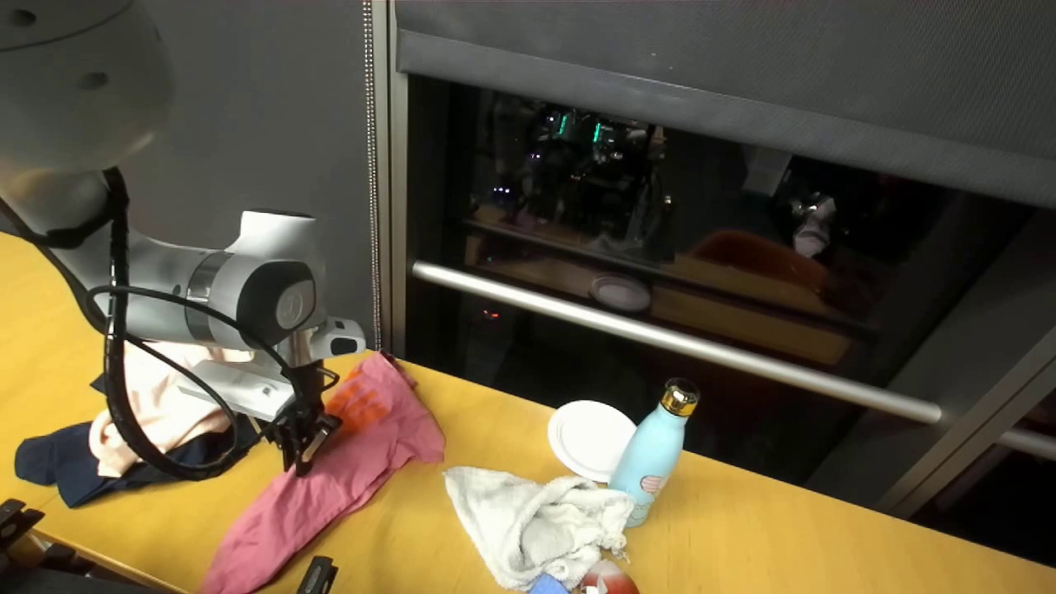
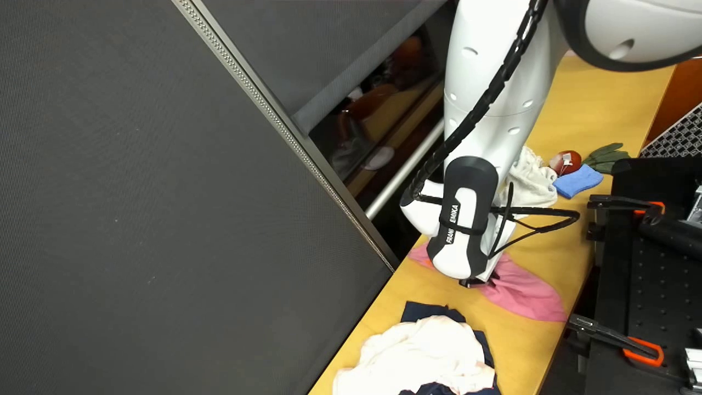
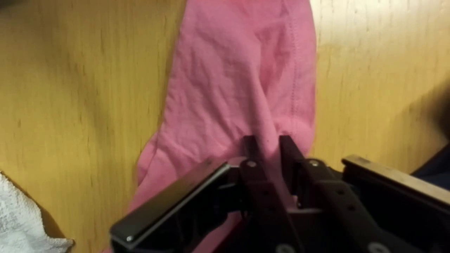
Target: Put the pink cloth on the stack on clothes
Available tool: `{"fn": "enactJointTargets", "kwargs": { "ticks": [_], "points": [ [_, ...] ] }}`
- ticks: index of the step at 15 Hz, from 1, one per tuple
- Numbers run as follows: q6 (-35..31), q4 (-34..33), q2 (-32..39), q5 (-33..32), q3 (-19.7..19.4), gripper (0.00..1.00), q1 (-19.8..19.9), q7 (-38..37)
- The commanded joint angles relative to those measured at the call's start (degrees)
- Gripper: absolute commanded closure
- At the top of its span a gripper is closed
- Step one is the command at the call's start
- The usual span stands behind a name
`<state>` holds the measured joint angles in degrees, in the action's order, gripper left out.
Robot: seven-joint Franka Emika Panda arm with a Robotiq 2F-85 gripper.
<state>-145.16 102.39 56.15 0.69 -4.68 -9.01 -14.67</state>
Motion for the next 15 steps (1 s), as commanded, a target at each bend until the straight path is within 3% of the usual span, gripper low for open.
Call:
{"fn": "enactJointTargets", "kwargs": {
  "ticks": [1,15],
  "points": [
    [3.1,-2.6,0.3,0.6,1.6,1.00,1.6,1.2],
    [7.4,-4.6,-10.0,0.0,1.5,0.99,1.4,0.8]
  ]
}}
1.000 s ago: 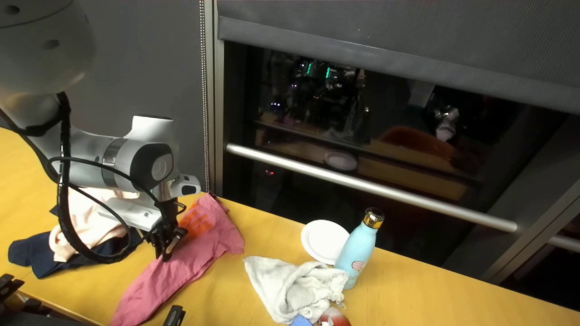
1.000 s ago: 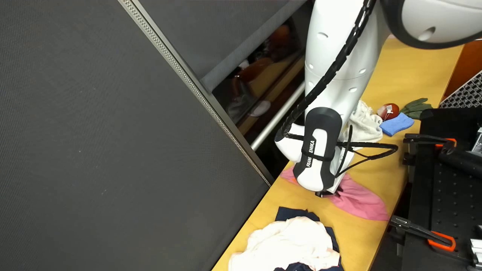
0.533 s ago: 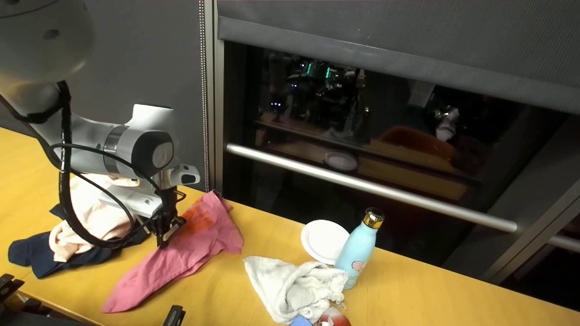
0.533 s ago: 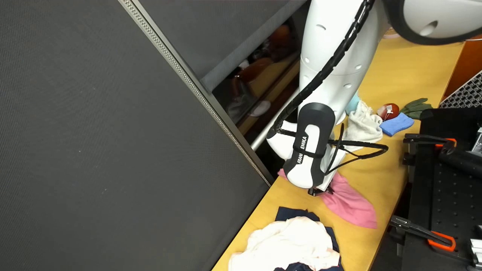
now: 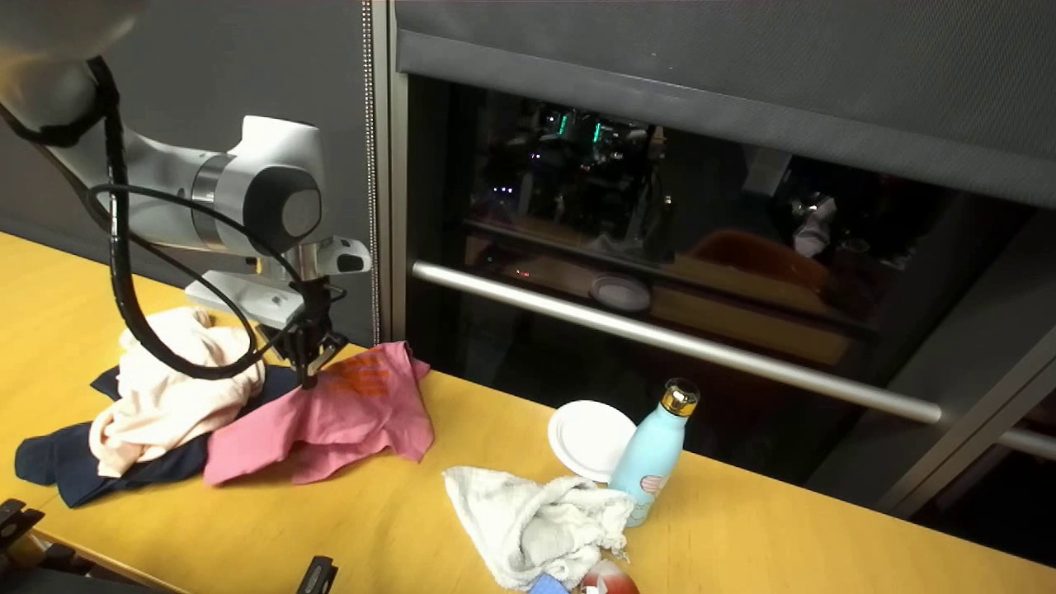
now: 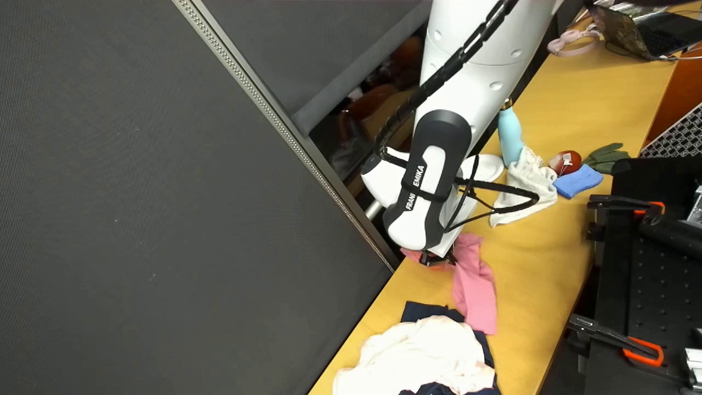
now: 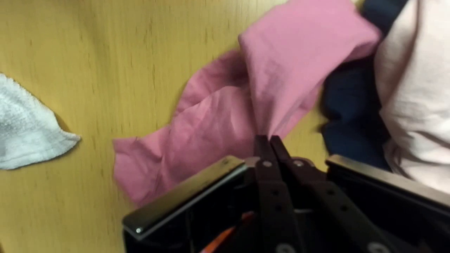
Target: Put the pink cloth on the stack on clothes
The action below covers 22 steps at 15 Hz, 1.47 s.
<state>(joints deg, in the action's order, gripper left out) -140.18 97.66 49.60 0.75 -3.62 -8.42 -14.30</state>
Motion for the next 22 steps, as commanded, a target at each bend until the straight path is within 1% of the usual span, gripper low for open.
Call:
{"fn": "enactJointTargets", "kwargs": {
  "ticks": [1,5,11,14,16,17,19,21,22],
  "points": [
    [2.6,0.2,-4.5,0.0,0.5,0.99,0.8,0.4],
    [3.8,1.4,-9.5,0.0,0.9,0.99,0.6,0.3],
    [6.2,4.4,-17.6,1.2,3.8,0.99,0.9,2.1],
    [7.4,7.1,-22.5,3.4,6.9,0.99,1.3,4.3],
    [9.3,8.7,-25.6,7.1,9.2,0.99,2.3,6.4],
    [10.6,9.6,-27.2,10.1,10.5,0.99,3.2,8.2],
    [14.7,10.7,-29.5,15.8,11.7,0.99,4.7,10.5],
    [20.7,11.6,-31.2,18.3,10.7,0.99,5.2,8.4],
    [23.7,12.0,-31.5,18.0,9.5,0.99,5.4,6.6]
  ]
}}
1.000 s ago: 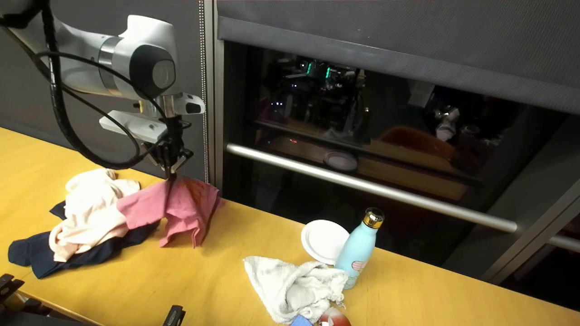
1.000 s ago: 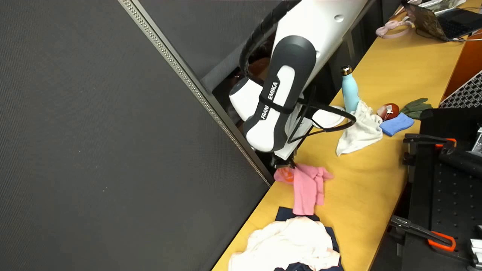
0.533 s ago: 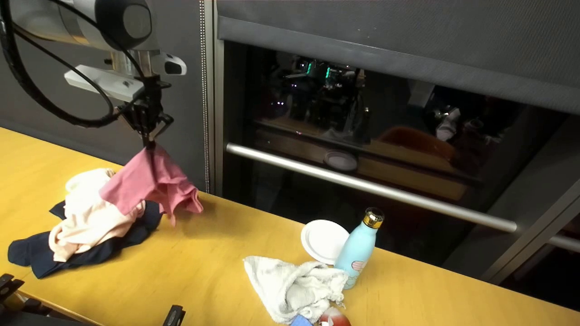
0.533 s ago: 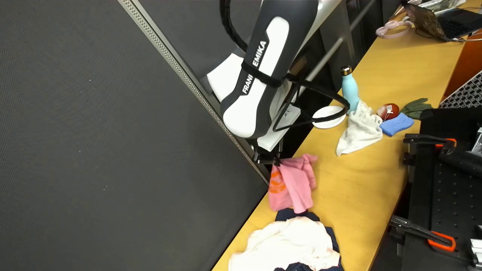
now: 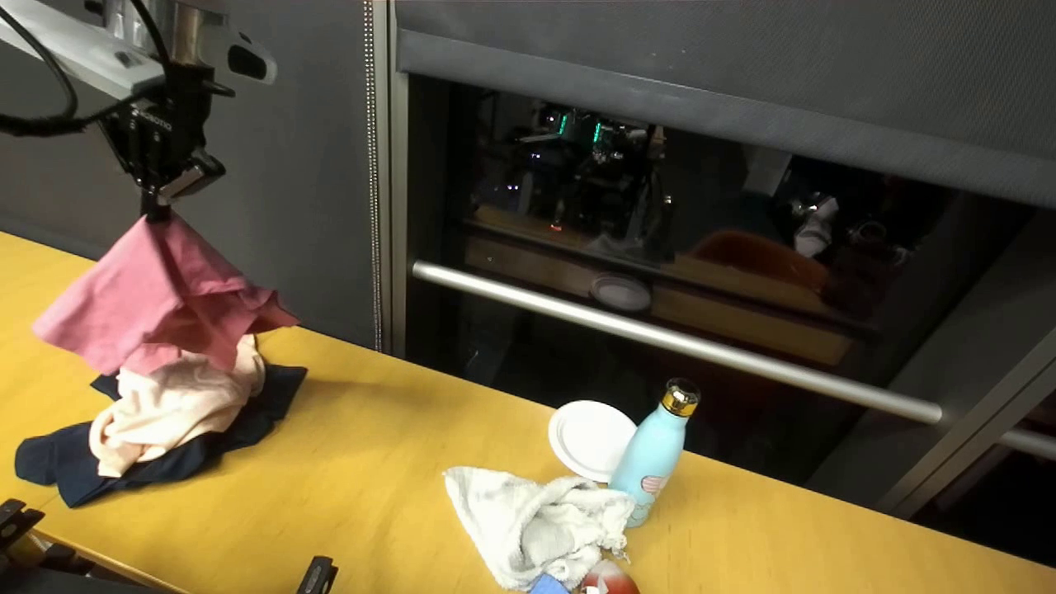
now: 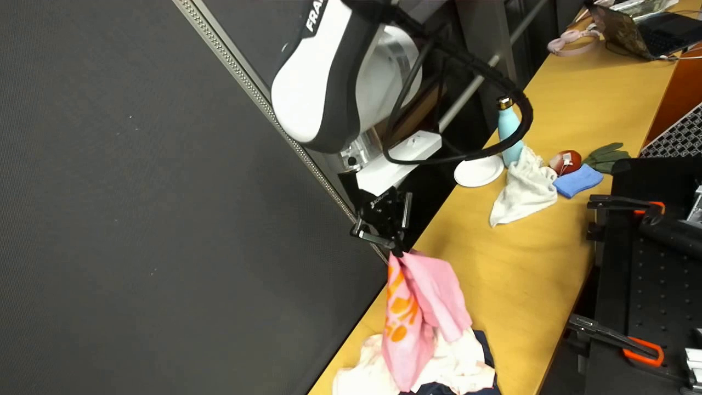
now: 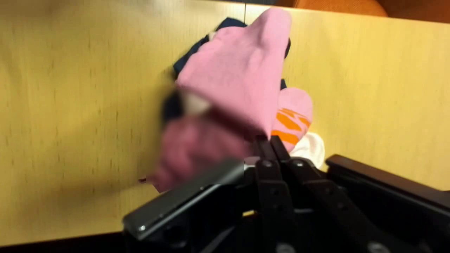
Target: Put the pink cloth on the stack on clothes
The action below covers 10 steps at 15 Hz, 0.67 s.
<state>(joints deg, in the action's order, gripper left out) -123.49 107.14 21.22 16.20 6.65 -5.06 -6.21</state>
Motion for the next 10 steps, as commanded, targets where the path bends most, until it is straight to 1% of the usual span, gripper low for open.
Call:
{"fn": "enactJointTargets", "kwargs": {
  "ticks": [1,3,5,10],
  "points": [
    [9.0,2.4,-3.0,1.4,-2.0,0.99,2.0,-4.3],
    [11.8,1.4,-1.1,-0.9,-4.3,0.99,2.3,-8.2],
    [14.4,-0.5,1.8,-2.0,-6.1,0.99,2.4,-12.2],
    [18.1,-5.1,12.7,-3.2,-9.1,0.99,2.2,-21.0]
  ]
}}
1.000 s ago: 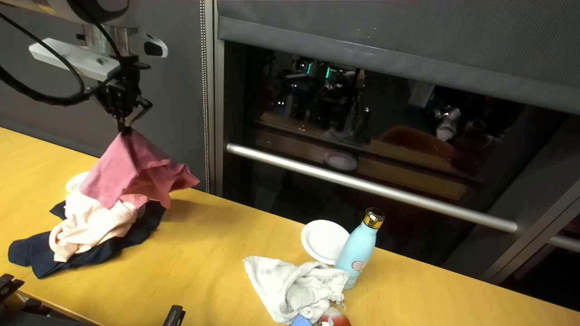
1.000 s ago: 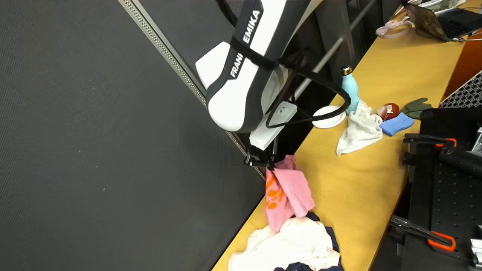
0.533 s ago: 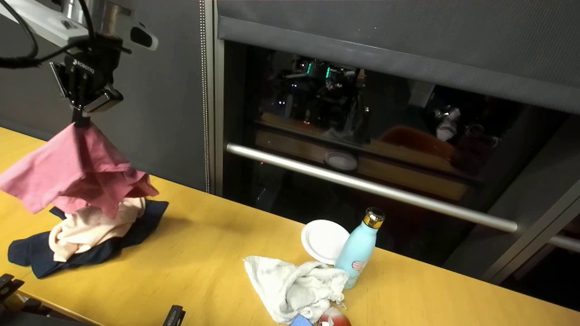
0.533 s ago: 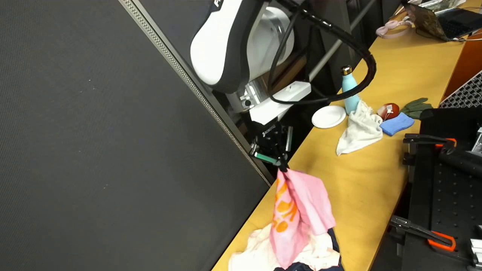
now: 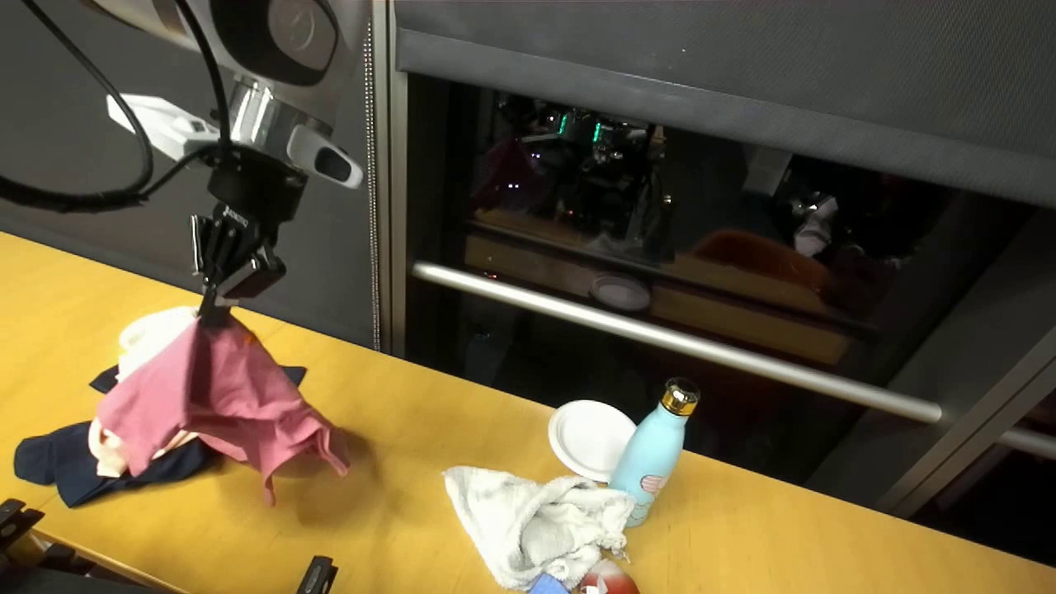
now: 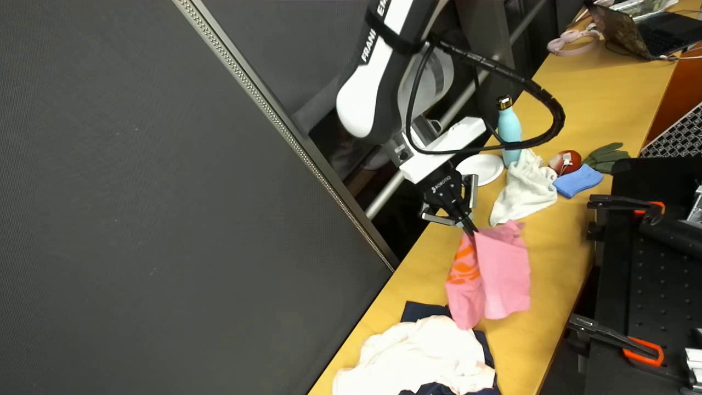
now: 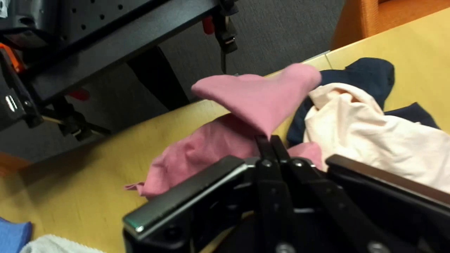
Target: Put the pink cloth on the stack on clothes
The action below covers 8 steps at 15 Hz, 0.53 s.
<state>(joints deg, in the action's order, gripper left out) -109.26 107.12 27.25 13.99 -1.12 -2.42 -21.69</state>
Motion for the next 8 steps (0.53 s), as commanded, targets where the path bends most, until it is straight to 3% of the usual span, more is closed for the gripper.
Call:
{"fn": "enactJointTargets", "kwargs": {
  "ticks": [1,8],
  "points": [
    [4.6,-6.4,9.0,-1.2,-1.9,0.99,-0.5,-7.4],
    [0.9,-13.0,17.1,-6.0,-6.3,0.99,-3.0,-20.1]
  ]
}}
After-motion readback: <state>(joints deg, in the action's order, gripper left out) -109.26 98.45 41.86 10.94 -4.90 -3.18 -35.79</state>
